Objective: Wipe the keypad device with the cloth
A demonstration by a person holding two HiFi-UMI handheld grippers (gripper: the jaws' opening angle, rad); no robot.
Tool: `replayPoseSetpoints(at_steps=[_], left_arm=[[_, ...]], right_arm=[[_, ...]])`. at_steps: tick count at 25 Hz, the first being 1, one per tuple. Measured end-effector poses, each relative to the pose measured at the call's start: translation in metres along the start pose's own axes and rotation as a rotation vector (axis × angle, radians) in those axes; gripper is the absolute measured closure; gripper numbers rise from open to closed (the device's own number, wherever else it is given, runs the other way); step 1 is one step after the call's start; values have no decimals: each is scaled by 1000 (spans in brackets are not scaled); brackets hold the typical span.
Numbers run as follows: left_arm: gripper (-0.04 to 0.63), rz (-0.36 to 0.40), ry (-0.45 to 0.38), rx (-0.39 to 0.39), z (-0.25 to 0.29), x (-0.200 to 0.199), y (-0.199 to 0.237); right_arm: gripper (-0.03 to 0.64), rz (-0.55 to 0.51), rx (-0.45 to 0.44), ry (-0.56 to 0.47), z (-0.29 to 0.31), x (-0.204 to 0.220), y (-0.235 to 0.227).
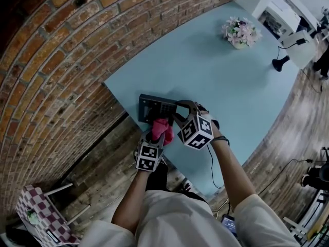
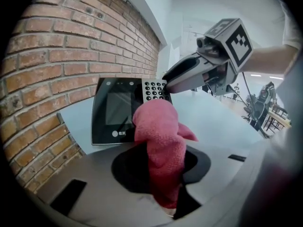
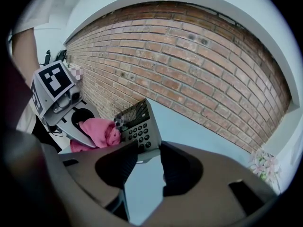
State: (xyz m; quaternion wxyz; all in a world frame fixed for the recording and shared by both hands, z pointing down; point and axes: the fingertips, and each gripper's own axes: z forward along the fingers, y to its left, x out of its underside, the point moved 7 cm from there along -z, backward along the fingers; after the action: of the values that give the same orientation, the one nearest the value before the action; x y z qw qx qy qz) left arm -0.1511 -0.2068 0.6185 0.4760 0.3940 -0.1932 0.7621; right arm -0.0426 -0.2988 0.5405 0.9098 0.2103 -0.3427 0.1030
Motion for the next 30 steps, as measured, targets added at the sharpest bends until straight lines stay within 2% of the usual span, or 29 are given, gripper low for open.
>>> replayPoseSetpoints(at_steps=[3, 6, 9, 12, 16, 19, 23, 30], left_arm=[[456, -11, -16, 5, -4, -4, 0], [456, 0, -79, 12, -15, -21, -1], [457, 33, -167, -3, -28, -51, 3], [456, 54, -219, -8, -31, -84, 3], [456, 81, -266, -5, -17, -120, -1], [456, 87, -254, -1, 0, -131, -4], [456, 108, -189, 24, 19, -124, -10], [456, 112, -178, 11, 17, -107, -16]], right_arm=[[439, 26, 1, -14, 0, 0, -2], [440, 113, -9, -50, -4, 6, -5], [440, 224, 14, -81, -20, 16, -10], [442, 346, 45, -113, -47, 26, -11], [443, 419, 47, -103, -77, 39, 8], [443, 484, 42, -113, -96, 49, 25], [445, 583, 64, -125, -117, 63, 42], [462, 699, 102, -146, -138, 76, 53]])
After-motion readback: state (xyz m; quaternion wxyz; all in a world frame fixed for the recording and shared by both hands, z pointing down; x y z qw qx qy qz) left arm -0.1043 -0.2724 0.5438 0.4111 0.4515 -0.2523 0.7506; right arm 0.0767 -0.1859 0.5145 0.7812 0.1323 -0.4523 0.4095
